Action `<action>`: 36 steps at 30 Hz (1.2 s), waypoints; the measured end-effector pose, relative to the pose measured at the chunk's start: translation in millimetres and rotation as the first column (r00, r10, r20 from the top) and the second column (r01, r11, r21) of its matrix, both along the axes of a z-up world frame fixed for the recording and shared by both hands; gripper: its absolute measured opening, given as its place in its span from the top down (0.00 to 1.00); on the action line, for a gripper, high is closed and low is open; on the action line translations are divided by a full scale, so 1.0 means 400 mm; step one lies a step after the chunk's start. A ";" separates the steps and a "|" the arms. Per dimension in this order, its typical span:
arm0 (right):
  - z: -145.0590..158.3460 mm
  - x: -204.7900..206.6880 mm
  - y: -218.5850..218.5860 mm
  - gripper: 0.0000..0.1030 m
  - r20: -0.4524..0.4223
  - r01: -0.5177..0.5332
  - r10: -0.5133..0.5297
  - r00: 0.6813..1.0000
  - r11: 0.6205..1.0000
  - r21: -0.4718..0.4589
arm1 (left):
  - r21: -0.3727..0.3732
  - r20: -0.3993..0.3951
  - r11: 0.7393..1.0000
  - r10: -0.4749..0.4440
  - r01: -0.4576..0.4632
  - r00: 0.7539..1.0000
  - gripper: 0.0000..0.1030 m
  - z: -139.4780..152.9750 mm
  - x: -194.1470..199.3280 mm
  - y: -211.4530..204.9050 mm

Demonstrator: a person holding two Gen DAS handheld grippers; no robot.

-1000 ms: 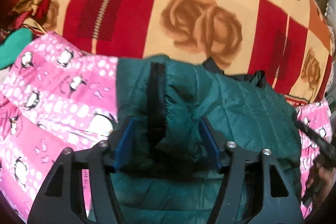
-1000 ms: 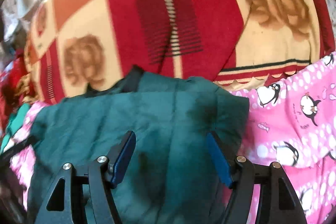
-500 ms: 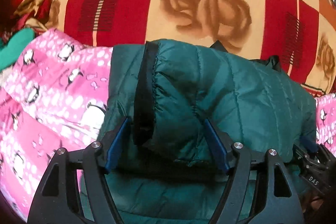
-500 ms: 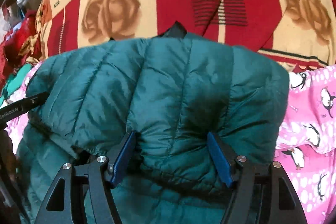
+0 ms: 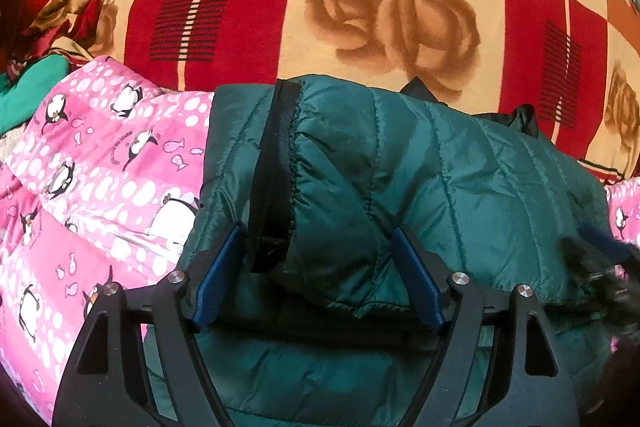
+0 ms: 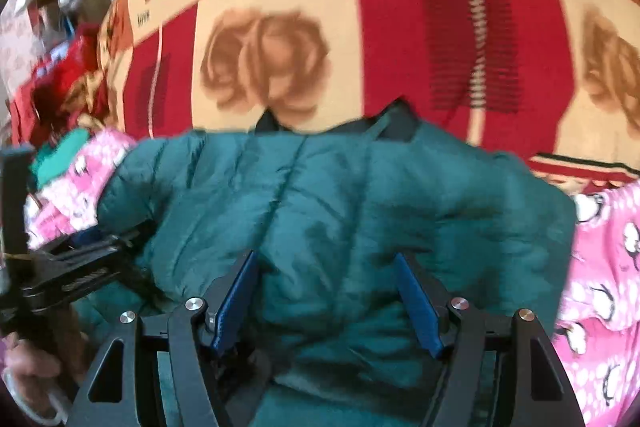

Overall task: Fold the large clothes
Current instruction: 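Lay the sleeve on the jacket body and open the left gripper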

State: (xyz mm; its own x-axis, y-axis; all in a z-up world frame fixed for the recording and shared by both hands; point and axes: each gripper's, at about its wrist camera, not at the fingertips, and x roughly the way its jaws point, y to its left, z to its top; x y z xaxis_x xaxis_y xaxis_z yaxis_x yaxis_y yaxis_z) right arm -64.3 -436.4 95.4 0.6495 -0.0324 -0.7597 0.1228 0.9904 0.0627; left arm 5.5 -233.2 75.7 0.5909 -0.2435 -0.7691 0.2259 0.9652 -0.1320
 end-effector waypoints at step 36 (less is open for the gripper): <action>0.006 -0.132 -0.168 0.27 0.018 0.155 -0.154 0.988 0.983 -0.096 | 0.017 0.023 1.000 0.010 -0.010 1.000 0.16 -0.021 0.003 -0.016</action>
